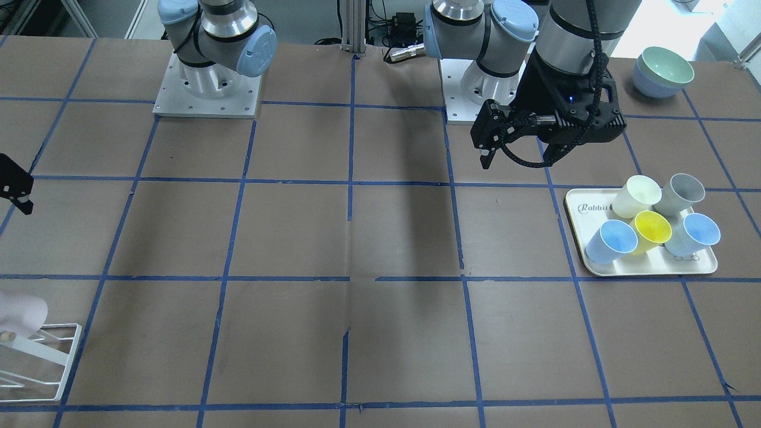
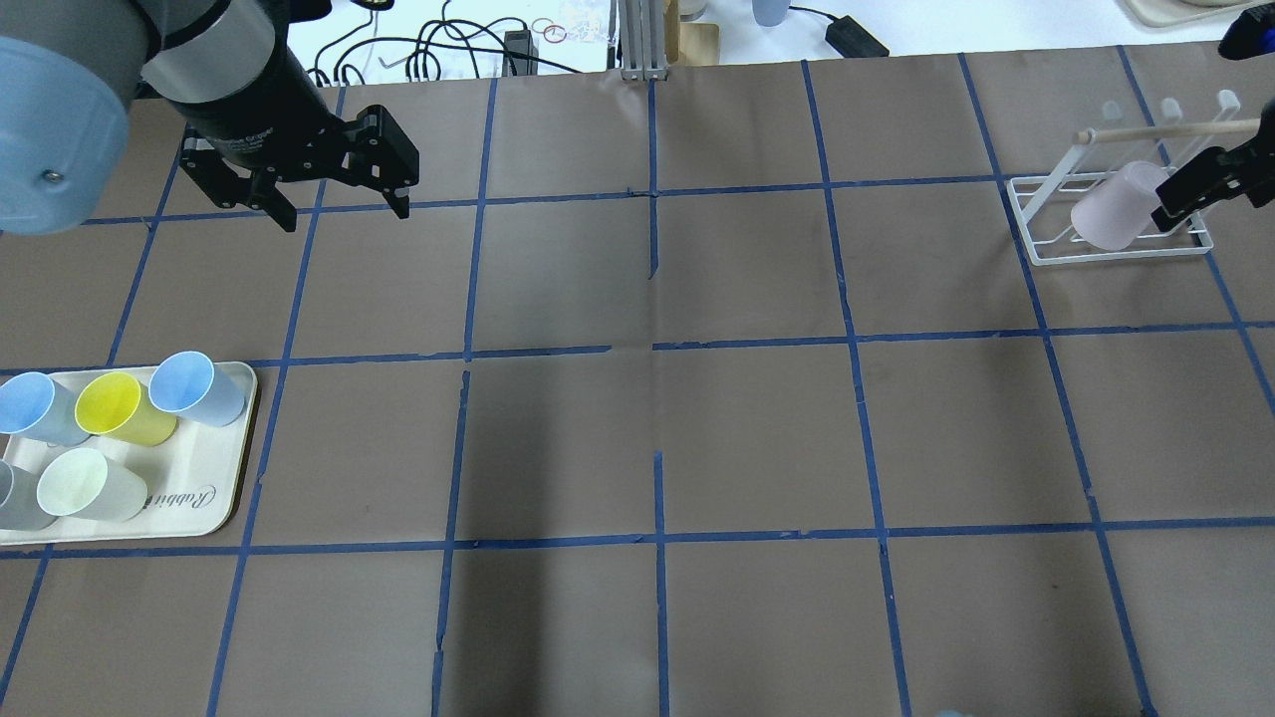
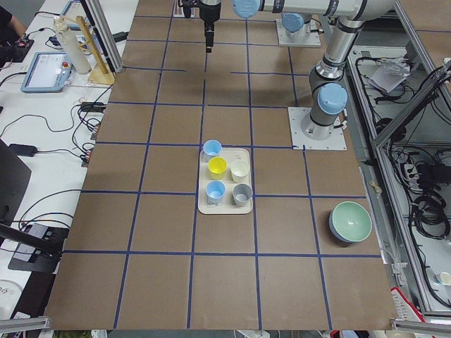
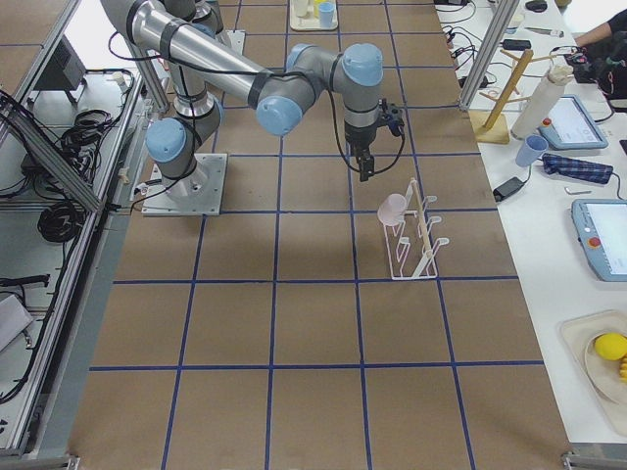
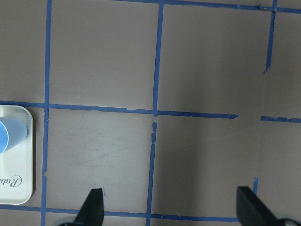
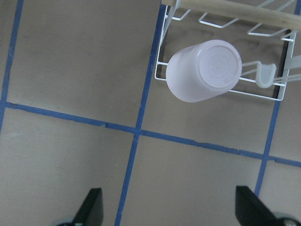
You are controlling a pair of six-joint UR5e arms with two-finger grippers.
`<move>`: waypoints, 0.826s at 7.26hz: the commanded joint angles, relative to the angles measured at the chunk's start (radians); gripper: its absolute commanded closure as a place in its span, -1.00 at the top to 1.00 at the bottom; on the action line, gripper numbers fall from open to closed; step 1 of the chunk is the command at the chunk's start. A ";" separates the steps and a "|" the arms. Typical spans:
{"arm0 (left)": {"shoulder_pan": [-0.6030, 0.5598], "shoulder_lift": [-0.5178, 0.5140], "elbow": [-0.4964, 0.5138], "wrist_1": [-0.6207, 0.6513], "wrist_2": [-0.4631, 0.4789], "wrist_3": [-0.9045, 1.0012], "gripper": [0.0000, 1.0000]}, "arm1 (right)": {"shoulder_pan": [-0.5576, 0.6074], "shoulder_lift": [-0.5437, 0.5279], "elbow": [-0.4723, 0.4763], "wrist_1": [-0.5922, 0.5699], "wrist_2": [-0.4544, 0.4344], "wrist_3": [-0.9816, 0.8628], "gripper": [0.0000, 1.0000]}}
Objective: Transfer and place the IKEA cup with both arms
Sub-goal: 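Lower the right gripper around the upside-down pink cup on the rack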
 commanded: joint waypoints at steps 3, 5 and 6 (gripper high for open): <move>-0.001 -0.001 -0.001 0.000 0.000 0.000 1.00 | -0.010 0.160 -0.041 -0.162 0.036 -0.051 1.00; -0.001 -0.001 0.000 0.000 0.000 0.000 1.00 | -0.009 0.183 -0.059 -0.168 0.056 -0.050 1.00; -0.001 -0.001 0.000 0.000 0.000 0.000 1.00 | -0.009 0.192 -0.059 -0.195 0.079 -0.050 1.00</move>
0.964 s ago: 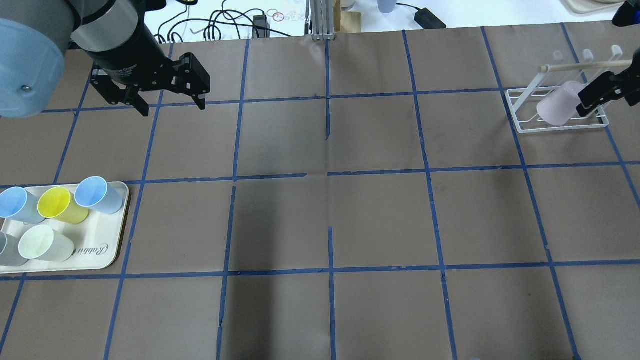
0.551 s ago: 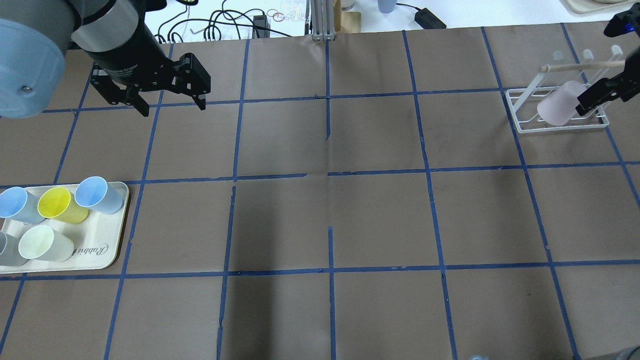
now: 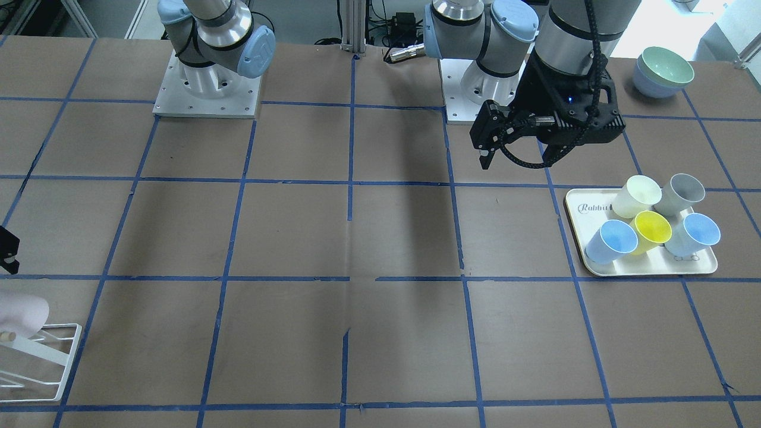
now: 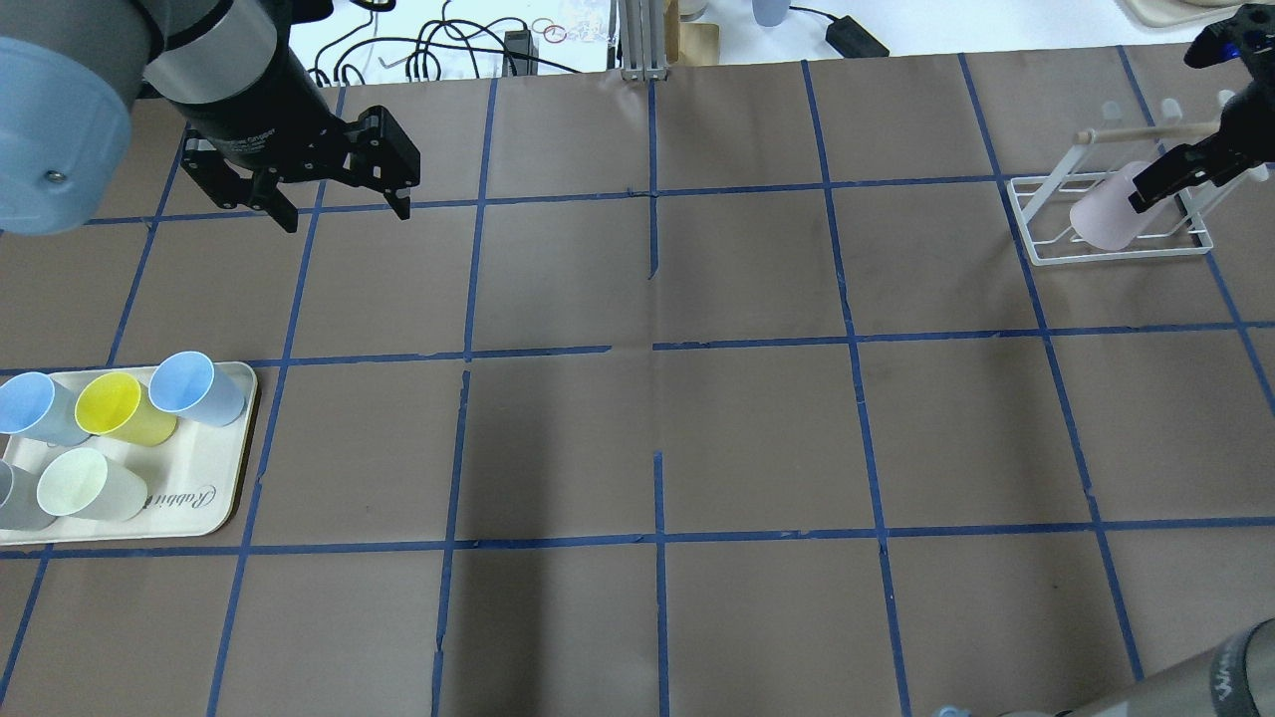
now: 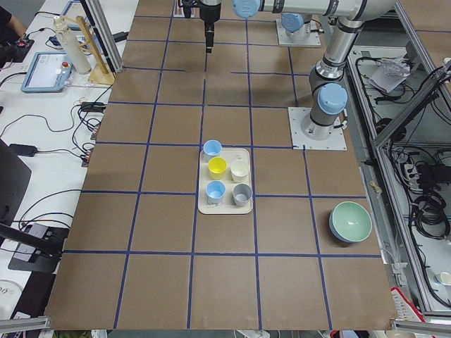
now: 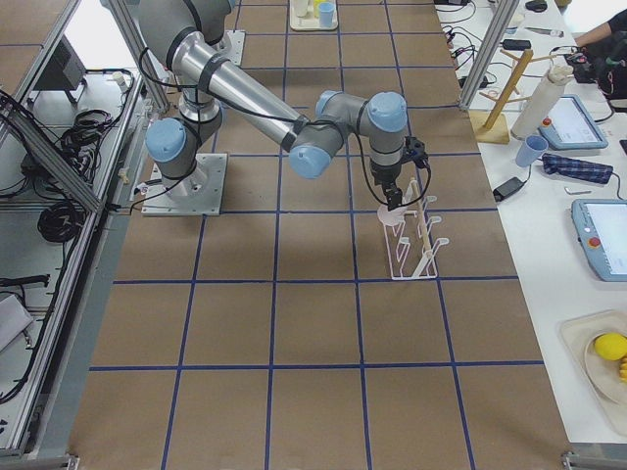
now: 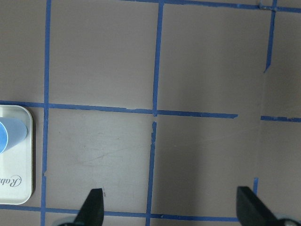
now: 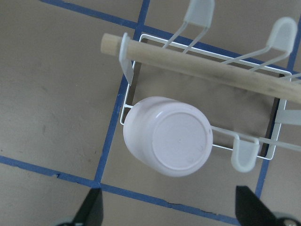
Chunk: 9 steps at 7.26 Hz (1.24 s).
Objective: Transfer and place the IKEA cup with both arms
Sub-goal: 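Lower the right gripper around the upside-down pink cup on the rack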
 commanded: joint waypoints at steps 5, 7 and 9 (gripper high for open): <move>0.000 0.000 0.000 0.000 0.000 0.000 1.00 | 0.010 0.046 -0.002 -0.072 0.023 0.001 1.00; 0.000 0.000 0.000 0.000 0.000 0.000 1.00 | 0.015 0.059 -0.002 -0.072 0.026 0.001 1.00; 0.000 0.000 0.000 0.000 -0.002 0.002 1.00 | 0.015 0.075 -0.003 -0.098 0.025 0.000 1.00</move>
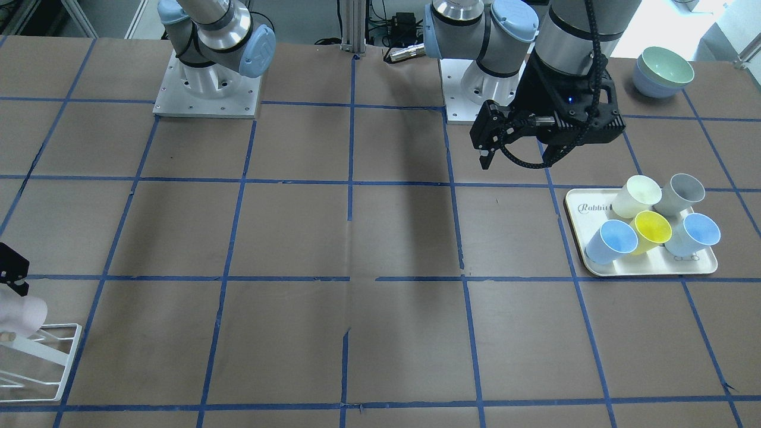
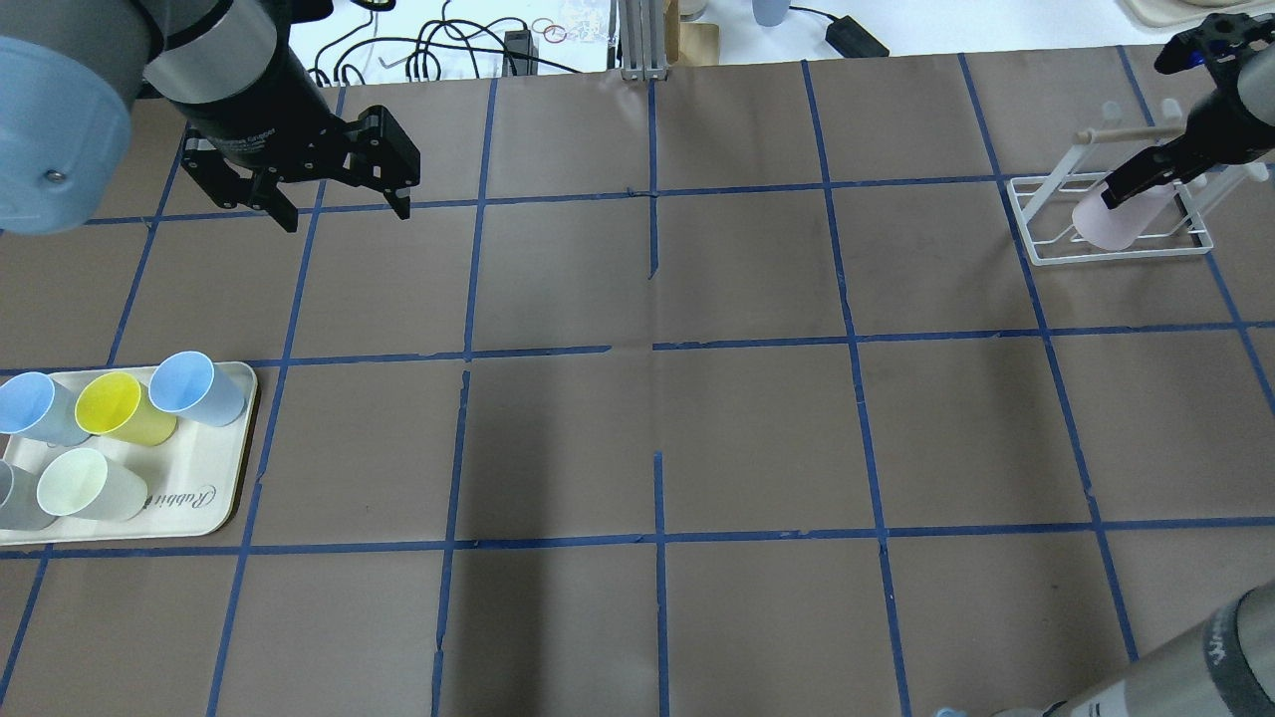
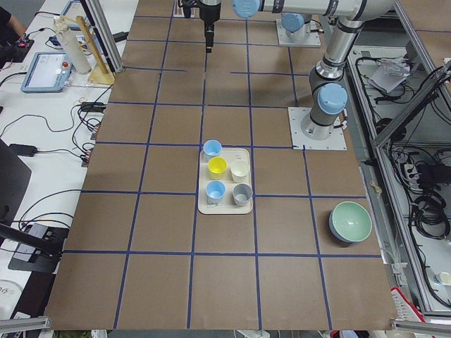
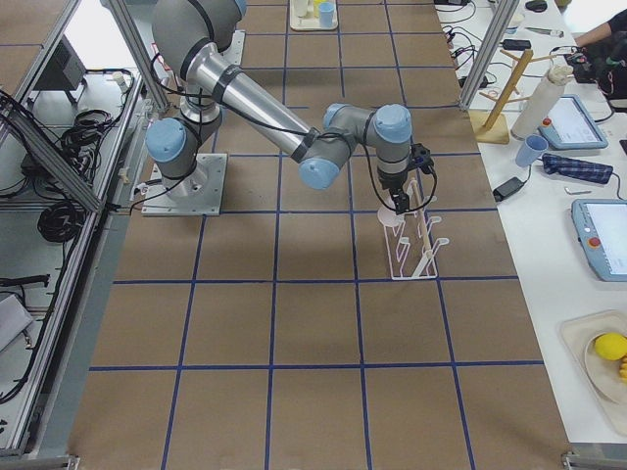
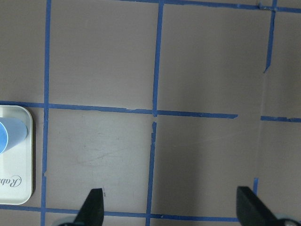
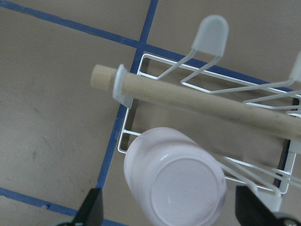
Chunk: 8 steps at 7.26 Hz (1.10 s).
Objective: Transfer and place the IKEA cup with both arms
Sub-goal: 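Lower the right gripper around the upside-down pink cup on the rack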
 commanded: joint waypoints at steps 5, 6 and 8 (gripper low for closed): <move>0.000 0.000 0.000 0.000 -0.001 0.000 1.00 | 0.001 0.020 0.001 -0.014 0.001 0.003 0.56; 0.000 0.000 0.000 0.000 -0.001 0.000 1.00 | 0.001 0.018 0.001 -0.014 0.001 0.003 0.23; 0.000 0.000 0.000 0.000 -0.001 0.000 1.00 | 0.001 0.018 0.001 -0.014 0.001 0.001 -0.43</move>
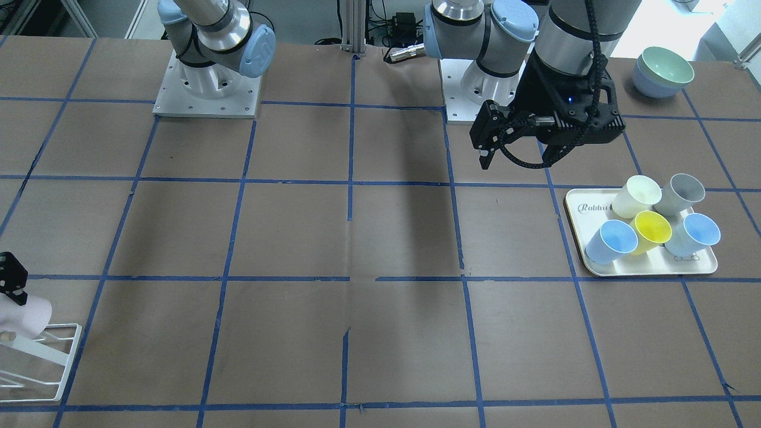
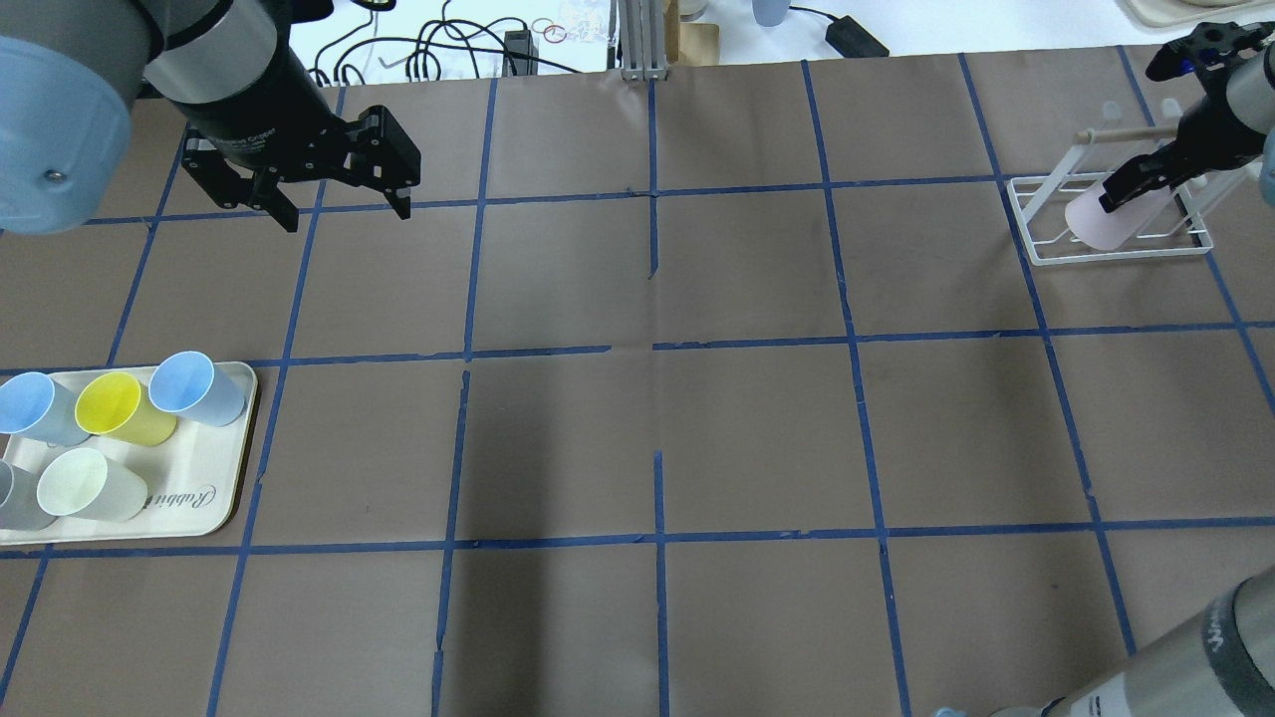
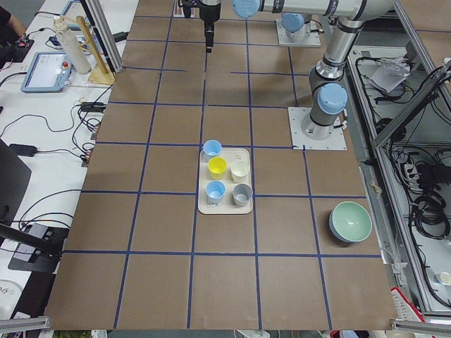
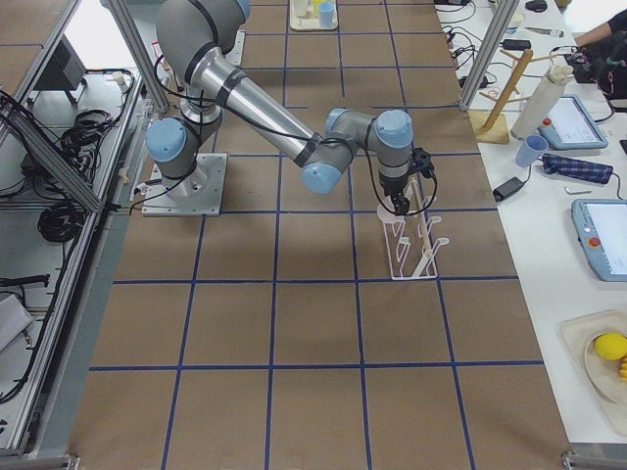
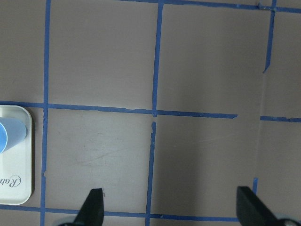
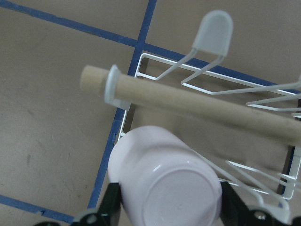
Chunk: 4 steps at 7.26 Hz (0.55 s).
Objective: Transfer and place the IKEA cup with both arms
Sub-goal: 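Close the right gripper on the pink cup and lift it off the rack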
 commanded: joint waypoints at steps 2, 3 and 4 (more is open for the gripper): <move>0.000 0.000 0.002 0.000 0.000 0.000 1.00 | 0.000 -0.009 -0.003 0.000 -0.001 -0.009 -0.71; 0.000 0.000 0.002 0.000 0.000 0.000 1.00 | 0.000 -0.010 -0.004 0.002 -0.008 -0.007 -0.72; 0.000 0.000 0.002 0.000 0.002 0.000 1.00 | 0.000 -0.024 -0.004 0.006 -0.014 -0.007 -0.72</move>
